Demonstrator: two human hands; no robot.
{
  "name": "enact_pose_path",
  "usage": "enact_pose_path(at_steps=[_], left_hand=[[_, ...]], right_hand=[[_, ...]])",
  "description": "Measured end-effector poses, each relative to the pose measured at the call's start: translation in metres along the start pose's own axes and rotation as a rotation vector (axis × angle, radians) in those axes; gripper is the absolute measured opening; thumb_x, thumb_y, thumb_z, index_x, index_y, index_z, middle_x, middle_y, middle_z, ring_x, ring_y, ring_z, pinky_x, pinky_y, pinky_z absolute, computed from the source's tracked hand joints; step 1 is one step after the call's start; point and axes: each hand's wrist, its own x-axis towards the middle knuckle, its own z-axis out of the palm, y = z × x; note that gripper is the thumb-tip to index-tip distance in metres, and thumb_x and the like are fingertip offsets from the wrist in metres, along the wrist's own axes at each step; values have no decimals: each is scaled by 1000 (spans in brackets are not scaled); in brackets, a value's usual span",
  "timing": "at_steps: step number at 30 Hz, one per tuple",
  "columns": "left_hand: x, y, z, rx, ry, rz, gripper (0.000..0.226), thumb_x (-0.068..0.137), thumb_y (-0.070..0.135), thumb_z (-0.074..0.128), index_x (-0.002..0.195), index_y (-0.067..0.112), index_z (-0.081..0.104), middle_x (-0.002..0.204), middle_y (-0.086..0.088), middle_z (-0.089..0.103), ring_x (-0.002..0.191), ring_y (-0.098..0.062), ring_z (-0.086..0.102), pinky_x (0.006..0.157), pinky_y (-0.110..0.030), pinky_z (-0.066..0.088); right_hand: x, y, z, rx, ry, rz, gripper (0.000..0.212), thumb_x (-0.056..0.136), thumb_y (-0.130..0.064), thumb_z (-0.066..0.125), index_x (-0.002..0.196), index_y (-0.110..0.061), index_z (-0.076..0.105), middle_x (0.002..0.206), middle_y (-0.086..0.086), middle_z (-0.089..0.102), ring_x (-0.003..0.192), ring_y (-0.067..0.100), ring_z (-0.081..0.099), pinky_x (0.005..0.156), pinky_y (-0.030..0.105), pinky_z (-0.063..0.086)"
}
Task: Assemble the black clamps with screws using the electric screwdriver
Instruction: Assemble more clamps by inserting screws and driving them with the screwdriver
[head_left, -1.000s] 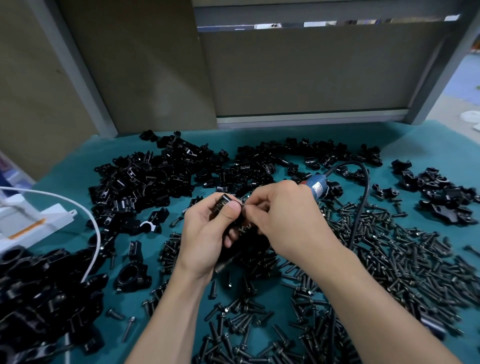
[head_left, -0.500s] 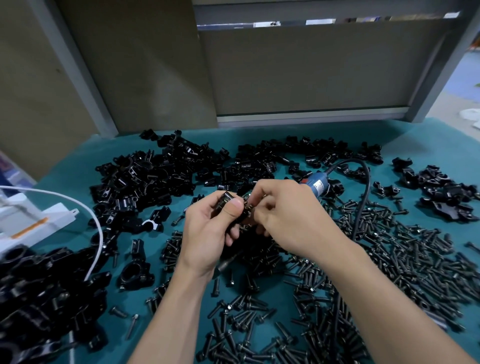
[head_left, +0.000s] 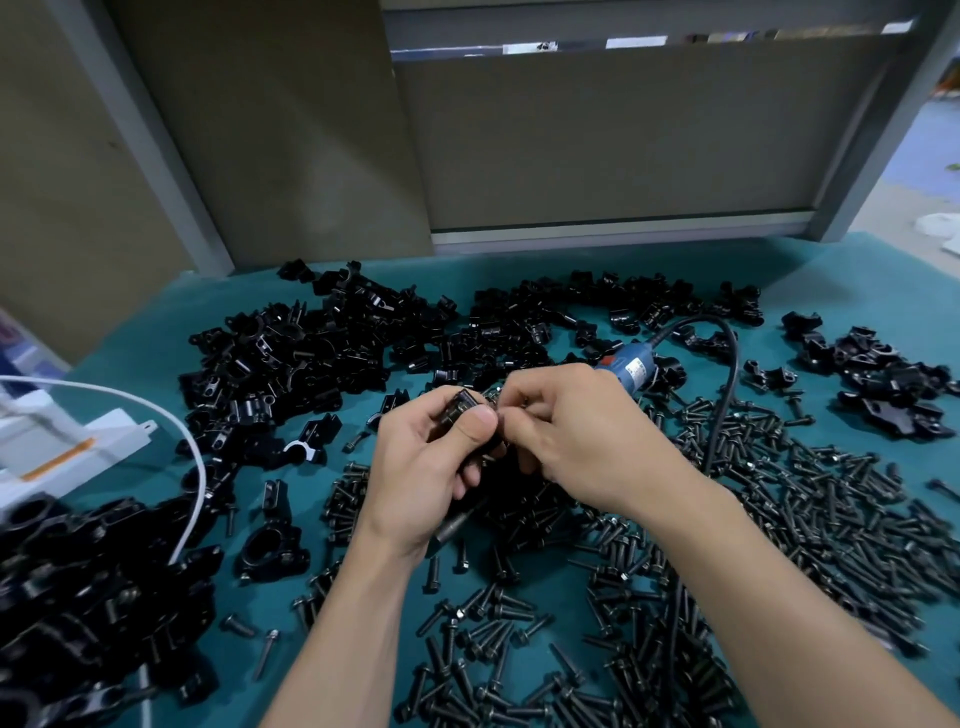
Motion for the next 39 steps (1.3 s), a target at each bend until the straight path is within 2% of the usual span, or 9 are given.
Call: enact_pose_path(at_steps=[3,8,14,17,21,25,28,34,39], left_hand=[[0,0,-2,11,22,-4,21,85,44,73,88,24,77,71,3,69,49,-9,53,41,-19,39],[0,0,-3,2,43,-5,25,84,45,73,85,21,76,67,-2,64,49,-11,52,42,-19,39],[-2,1,0,-21,39,15,23,84,44,75,83,21,75,68,-2,63,49,-12,50,43,-20,39],[-2,1,2,79,46,52,18,84,44,75,85,25,76,67,2,64,51,-10,53,45,-21,42],[-2,1,4,85,52,60,17,86,43,75,84,27,76,66,3,64,51,-11,54,45,-22,43],[-4,-1,9,32,78,-8,15,89,32,74,84,17,75,67,-3,66,50,-13,55,43,-23,43],[-3,0,8,-26,79,-1,17,89,31,76,86,15,75,70,-3,67,52,-13,55,44,-23,44],[0,-4,-1,89,214,43,7,91,32,75,86,28,76,73,-8,71,58,-12,59,52,-24,51],[2,-10,-9,21,372,-15,22,100,20,69,82,30,76,77,-5,75,58,-11,58,51,-21,49]], right_hand=[[1,0,4,-71,32,39,46,104,-45,53,69,-16,61,55,2,62,51,18,55,54,34,46],[-3,-1,-1,16,-50,-30,23,104,-29,57,82,-25,63,67,-3,68,61,14,62,61,34,53],[-1,-9,13,-162,80,28,42,104,-33,43,68,-18,59,62,2,60,67,29,58,63,40,47],[-1,-4,16,-83,46,115,45,106,-37,44,67,-19,58,57,-2,55,59,22,55,55,33,39],[-5,2,1,-32,19,-74,25,103,-26,53,79,-23,59,59,-4,57,55,11,50,51,29,39],[-2,2,1,-159,43,-123,32,102,-22,52,70,-22,54,62,-3,59,64,17,56,61,39,46],[0,-5,15,-176,151,-19,47,105,-34,47,60,-23,45,57,-2,55,59,22,53,59,37,43],[-7,1,3,-14,176,237,64,102,-61,41,67,-10,59,54,0,62,52,21,57,55,32,46],[-32,32,-4,-177,197,658,60,94,-70,54,71,-14,52,64,3,59,55,22,55,51,30,37]])
